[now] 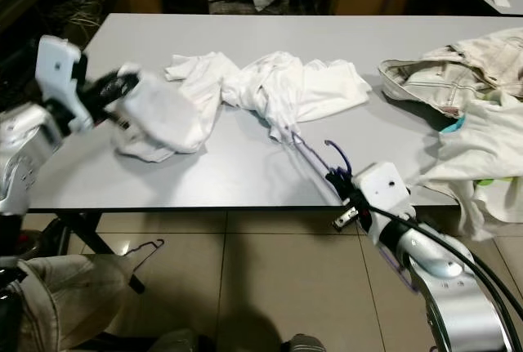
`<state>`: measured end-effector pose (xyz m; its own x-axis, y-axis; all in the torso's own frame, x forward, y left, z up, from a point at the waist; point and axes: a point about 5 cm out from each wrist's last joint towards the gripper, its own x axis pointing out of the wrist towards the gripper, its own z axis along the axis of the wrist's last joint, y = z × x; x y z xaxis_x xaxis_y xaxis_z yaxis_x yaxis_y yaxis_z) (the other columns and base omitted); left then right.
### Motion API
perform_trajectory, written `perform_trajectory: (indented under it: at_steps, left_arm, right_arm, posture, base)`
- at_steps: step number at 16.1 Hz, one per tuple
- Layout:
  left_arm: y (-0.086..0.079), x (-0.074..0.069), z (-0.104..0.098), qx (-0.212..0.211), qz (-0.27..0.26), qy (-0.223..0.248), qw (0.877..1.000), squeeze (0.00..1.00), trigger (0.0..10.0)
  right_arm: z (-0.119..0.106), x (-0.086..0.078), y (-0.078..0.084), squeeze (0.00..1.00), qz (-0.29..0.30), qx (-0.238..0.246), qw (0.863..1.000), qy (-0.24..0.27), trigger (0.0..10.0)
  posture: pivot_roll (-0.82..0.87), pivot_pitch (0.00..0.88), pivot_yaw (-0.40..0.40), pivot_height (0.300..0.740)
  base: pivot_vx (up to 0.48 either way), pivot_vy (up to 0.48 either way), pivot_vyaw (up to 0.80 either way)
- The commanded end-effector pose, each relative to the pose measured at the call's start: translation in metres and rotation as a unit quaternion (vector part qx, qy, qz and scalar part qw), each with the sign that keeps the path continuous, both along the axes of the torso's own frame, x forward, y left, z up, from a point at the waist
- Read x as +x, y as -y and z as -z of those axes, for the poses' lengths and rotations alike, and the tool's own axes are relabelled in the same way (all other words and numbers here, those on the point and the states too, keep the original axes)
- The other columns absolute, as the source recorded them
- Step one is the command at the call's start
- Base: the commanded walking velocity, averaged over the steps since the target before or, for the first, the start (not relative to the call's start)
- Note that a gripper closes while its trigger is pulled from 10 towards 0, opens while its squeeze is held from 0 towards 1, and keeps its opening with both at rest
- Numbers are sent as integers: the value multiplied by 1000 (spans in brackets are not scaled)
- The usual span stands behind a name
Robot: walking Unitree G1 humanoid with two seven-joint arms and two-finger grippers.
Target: Hang hanger
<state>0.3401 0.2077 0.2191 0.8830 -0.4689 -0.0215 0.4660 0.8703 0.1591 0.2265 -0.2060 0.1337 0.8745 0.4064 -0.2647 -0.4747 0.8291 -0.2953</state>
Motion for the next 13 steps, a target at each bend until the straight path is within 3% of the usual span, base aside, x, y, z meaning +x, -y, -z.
perform_trajectory:
  at_steps: [1, 2, 4, 6, 7, 8, 9, 10, 11, 13]
  left_arm:
    - [10, 2, -5, -6, -2, 10, 1000, 0, 0]
    - [23, 2, -6, -27, 6, 11, 1000, 0, 0]
    - [63, -8, -6, -66, 88, 3, 994, 0, 0]
    - [78, -10, 2, -68, 94, -14, 993, 0, 0]
    - [81, -13, 21, -22, 103, -53, 993, 0, 8078]
    - [83, -18, 34, 14, 122, -71, 990, 47, 10000]
    - [83, -22, 40, 37, 133, -76, 988, 1000, 10000]
    - [86, -31, 46, 60, 176, -109, 977, 1000, 10000]
    - [87, -44, 56, 105, 231, -155, 955, 1000, 10000]
    - [80, -48, 59, 116, 252, -179, 944, 1000, 10000]
  right_arm:
    - [6, -1, 2, 0, 3, -4, 1000, -14, 10000]
    - [6, -1, 1, 0, 3, -2, 1000, -14, 10000]
    - [7, -4, 0, 0, 5, 0, 1000, -14, 10000]
    - [6, -4, 2, 0, 11, 0, 1000, -13, 10000]
    - [6, -5, 3, 0, 11, -1, 1000, -12, 10000]
    - [6, -7, 5, 0, 12, -3, 1000, -13, 10000]
    - [6, -7, 7, 0, 14, -6, 1000, -13, 10000]
    - [5, -6, 9, 0, 16, -8, 1000, -12, 10000]
    - [3, -3, 10, 0, 17, -10, 1000, -9, 10000]
    - [1, 0, 8, 0, 15, -11, 1000, -2, 10000]
  posture:
    - [-71, 0, 53, 740]
    - [-71, 0, 54, 740]
    - [-83, 0, 68, 740]
    - [-94, 0, 72, 740]
    - [-101, 0, 75, 740]
    - [-107, 0, 74, 740]
    - [-108, 0, 73, 740]
    - [-109, 0, 72, 740]
    - [-111, 0, 72, 740]
    - [-120, 0, 76, 740]
  base:
    - [0, 0, 0]
    - [0, 0, 0]
    - [0, 0, 0]
    - [0, 0, 0]
    - [0, 0, 0]
    - [0, 0, 0]
    - [0, 0, 0]
    - [0, 0, 0]
    - [0, 0, 0]
    - [0, 0, 0]
